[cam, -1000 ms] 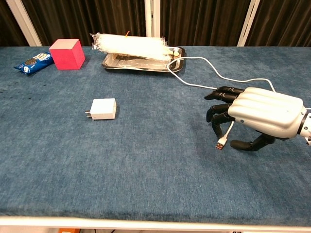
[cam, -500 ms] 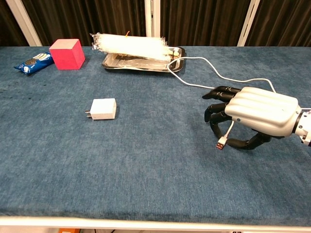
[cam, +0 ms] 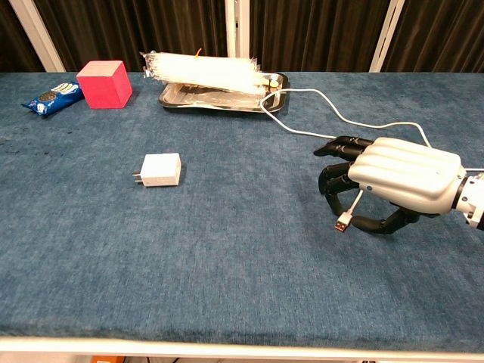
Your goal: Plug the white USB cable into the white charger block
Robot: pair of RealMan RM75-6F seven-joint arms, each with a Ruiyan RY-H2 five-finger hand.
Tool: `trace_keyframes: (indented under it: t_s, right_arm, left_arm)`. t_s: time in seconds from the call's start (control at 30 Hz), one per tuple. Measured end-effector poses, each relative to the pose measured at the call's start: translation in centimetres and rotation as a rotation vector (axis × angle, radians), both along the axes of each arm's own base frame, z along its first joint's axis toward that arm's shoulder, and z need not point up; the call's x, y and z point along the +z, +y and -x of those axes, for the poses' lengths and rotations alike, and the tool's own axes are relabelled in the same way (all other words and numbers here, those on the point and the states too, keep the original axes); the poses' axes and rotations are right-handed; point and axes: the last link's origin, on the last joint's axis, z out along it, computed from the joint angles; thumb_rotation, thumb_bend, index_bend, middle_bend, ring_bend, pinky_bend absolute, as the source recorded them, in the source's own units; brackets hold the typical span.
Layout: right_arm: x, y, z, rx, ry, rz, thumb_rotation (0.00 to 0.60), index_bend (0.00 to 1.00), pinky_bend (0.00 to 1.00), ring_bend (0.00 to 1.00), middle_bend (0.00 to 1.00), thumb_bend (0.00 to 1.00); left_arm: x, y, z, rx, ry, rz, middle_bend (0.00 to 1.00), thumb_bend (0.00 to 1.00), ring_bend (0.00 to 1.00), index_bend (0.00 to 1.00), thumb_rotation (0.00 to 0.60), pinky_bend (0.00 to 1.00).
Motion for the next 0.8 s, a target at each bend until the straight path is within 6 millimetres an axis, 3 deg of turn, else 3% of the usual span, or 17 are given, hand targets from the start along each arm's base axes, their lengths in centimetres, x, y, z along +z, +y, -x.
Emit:
trace_keyframes:
  t_s: [0.37, 0.53, 0.8]
  right_arm:
    - [0.2, 0.1, -0.3, 0.004, -0.03, 0.02, 0.6, 0.56, 0.0, 0.1, 0.36, 0.33]
    - [0.9, -0.2, -0.7, 0.007, -0.047, 0.04, 0.6, 0.57, 0.0, 0.21, 0.44, 0.36]
    - [2.0, -0.9, -1.2, -0.02, -0.062, 0.068, 0.6, 0.57, 0.02, 0.27, 0.51, 0.36]
  left_arm:
    - [0.1, 0.0, 0.0, -0.001, 0.0, 0.0, 0.08, 0.05, 0.0, 0.1, 0.6, 0.0]
    - [0.1, 0.3, -0.2, -0.014, 0.009, 0.007, 0.08, 0.05, 0.0, 0.1, 0.6, 0.0]
    - [0.0, 2.3, -1.7, -0.093, 0.06, 0.067, 0.08, 0.04, 0.0, 0.1, 0.6, 0.0]
